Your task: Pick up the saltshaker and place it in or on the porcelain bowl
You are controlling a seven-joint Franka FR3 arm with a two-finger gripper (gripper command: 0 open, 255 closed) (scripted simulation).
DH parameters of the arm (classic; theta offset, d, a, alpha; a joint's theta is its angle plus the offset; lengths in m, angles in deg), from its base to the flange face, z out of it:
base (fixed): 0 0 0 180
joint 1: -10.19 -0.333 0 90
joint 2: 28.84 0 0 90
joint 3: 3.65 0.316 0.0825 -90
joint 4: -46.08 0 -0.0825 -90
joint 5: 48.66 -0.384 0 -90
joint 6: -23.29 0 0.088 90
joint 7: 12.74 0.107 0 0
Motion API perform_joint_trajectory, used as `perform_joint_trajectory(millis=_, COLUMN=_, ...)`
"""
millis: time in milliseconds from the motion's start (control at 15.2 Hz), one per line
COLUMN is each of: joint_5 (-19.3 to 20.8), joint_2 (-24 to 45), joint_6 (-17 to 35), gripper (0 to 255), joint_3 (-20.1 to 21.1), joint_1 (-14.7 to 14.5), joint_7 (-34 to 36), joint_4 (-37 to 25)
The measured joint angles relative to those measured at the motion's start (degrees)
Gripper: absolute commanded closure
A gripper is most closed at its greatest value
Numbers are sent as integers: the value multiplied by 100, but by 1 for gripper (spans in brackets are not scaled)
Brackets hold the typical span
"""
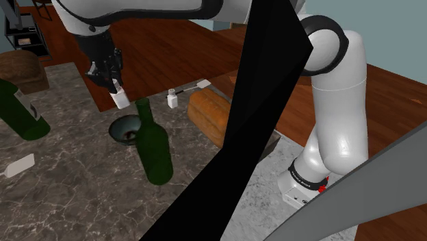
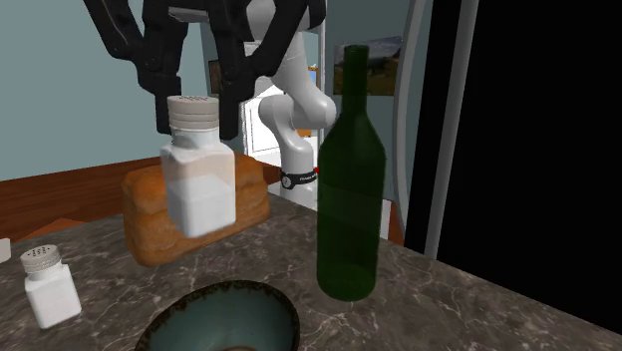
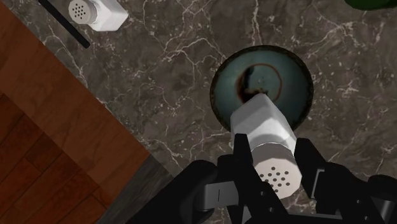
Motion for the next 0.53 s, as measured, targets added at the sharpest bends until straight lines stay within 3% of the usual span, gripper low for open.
perform_joint_trajectory(millis=528, joint_5=-31, joint_2=-129, joint_6=661, gripper=255, joint_3=4, joint_1=145, joint_7=80, joint_4=801)
